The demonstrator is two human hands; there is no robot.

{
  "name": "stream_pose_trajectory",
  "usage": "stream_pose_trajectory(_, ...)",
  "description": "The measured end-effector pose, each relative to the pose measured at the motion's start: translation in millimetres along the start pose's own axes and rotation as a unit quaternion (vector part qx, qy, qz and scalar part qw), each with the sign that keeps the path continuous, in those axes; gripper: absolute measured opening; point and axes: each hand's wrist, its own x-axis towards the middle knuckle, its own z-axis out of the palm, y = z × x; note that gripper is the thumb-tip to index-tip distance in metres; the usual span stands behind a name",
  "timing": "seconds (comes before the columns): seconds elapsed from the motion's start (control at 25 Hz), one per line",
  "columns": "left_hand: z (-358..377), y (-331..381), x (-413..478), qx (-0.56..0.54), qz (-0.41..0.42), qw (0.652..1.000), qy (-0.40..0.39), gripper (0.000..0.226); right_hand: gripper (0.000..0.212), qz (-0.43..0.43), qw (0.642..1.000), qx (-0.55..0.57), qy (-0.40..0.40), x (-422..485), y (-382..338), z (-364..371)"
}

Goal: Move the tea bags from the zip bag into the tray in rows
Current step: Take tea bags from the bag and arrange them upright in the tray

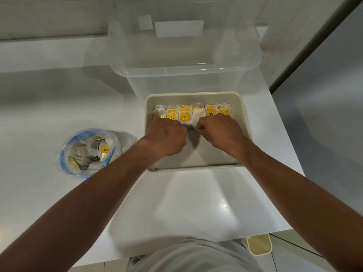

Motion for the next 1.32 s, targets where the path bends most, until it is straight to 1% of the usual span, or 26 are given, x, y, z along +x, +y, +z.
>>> stream_pose_trajectory(0.24, 0, 2, 2, -0.011, -0.007, 1.0, 0.001, 0.041, 0.02, 0.004, 1.0, 0.007, -0.001, 1, -1, -2)
stream_pose_trajectory(0.36, -4, -2, -1, -0.078, 0.001, 0.997, 0.016, 0.039, 0.018, 0.022, 0.999, 0.026, 0.006, -1, -1, -6)
stream_pose_trajectory(0.44, -12, -10, -8, -0.157, 0.022, 0.987, 0.027, 0.037, 0.018, 0.035, 0.997, 0.069, 0.002, -3, -1, -8)
stream_pose_trajectory(0.56, -28, -30, -27, -0.314, 0.021, 0.949, 0.026, 0.028, 0.014, 0.038, 0.981, 0.19, -0.009, -8, -4, -12)
stream_pose_trajectory(0.68, -33, -53, -50, -0.433, -0.008, 0.898, 0.081, 0.023, 0.014, 0.013, 0.948, 0.317, 0.007, -15, -20, -20)
stream_pose_trajectory(0.8, -29, -74, -76, -0.478, -0.042, 0.872, 0.098, 0.019, 0.007, -0.004, 0.929, 0.37, 0.026, -23, -46, -31)
stream_pose_trajectory(0.96, -16, -100, -109, -0.522, -0.074, 0.844, 0.095, 0.016, 0.004, -0.034, 0.92, 0.388, 0.037, -31, -89, -43)
stream_pose_trajectory(1.16, 8, -135, -146, -0.518, -0.098, 0.844, 0.097, 0.016, 0.004, -0.061, 0.917, 0.393, 0.023, -29, -149, -46)
stream_pose_trajectory(1.24, 21, -154, -161, -0.492, -0.114, 0.858, 0.097, 0.019, 0.003, -0.066, 0.919, 0.388, 0.009, -26, -172, -42)
stream_pose_trajectory(1.32, 37, -171, -174, -0.447, -0.125, 0.881, 0.094, 0.022, 0.005, -0.071, 0.923, 0.377, -0.013, -24, -193, -36)
